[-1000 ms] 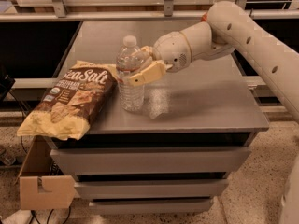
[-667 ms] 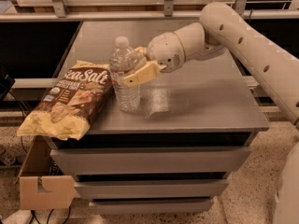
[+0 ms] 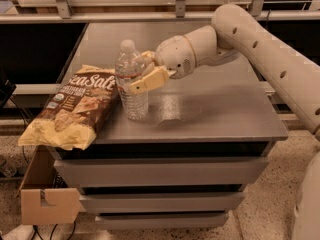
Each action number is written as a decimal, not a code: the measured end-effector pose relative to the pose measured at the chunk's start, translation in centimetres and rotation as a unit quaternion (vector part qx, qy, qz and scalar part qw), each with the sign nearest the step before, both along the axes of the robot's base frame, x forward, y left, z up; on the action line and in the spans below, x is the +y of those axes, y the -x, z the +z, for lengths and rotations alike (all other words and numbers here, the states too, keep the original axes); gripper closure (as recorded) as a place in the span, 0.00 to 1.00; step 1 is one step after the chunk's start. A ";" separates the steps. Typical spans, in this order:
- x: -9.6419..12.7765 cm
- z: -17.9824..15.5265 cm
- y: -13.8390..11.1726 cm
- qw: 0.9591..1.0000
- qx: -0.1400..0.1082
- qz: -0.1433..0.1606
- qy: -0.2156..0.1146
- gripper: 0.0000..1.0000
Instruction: Move water bottle near brown chip bag
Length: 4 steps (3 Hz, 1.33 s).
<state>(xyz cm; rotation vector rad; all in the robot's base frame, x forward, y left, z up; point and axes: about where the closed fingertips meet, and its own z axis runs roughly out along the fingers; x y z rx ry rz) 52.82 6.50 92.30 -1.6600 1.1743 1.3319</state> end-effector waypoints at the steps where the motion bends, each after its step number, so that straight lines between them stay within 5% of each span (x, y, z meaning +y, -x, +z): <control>1: 0.1 -0.1 0.2 1.000 0.004 -0.001 -0.006 0.83; 4: 0.0 -0.3 0.5 1.000 0.012 0.004 -0.013 0.13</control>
Offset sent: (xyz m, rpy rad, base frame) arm -0.0051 -0.0051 -0.0050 0.0285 0.0228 -0.0034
